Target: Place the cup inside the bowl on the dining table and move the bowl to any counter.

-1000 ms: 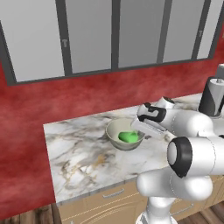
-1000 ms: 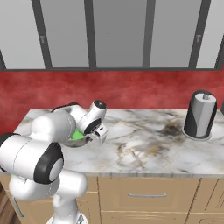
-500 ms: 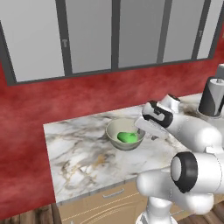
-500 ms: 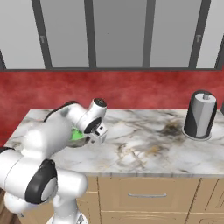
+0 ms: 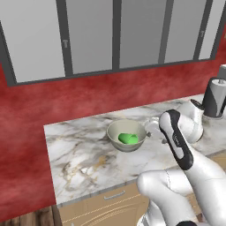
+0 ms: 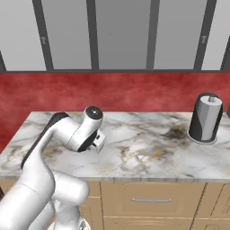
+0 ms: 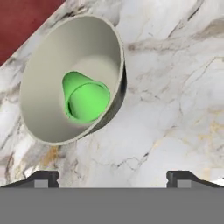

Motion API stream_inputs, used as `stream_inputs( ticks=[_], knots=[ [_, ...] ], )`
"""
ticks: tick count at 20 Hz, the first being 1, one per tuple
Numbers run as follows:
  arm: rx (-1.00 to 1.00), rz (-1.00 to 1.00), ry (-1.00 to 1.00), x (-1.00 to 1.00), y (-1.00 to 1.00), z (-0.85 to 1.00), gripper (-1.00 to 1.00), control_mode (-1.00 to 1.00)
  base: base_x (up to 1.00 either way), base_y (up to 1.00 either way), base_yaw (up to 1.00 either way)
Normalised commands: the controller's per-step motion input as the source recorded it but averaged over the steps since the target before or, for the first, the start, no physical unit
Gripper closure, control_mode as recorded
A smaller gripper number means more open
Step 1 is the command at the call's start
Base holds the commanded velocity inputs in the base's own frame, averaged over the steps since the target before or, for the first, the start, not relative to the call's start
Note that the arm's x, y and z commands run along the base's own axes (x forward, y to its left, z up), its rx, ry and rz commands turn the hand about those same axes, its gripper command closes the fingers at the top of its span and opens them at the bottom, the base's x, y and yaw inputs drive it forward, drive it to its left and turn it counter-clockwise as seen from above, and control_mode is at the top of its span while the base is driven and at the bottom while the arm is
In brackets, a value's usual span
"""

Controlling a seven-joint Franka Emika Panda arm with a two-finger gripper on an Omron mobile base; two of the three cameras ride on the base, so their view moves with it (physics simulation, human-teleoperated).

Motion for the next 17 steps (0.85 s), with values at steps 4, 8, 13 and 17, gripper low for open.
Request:
stream_inputs(
  ticks=[4,8,13,17],
  knots=[
    [0.00,0.08,-0.19,-0.98,0.00,0.67,-1.00,-1.00,0.00,0.00,0.00],
    [-0.01,0.07,-0.14,-0.92,0.00,0.66,-1.00,-1.00,0.00,0.00,0.00],
    [-0.04,0.07,-0.06,-0.87,0.00,0.59,-1.00,-1.00,0.00,0.00,0.00],
    [-0.05,0.06,0.00,-0.82,0.00,0.54,-1.00,-1.00,0.00,0.00,0.00]
  ],
)
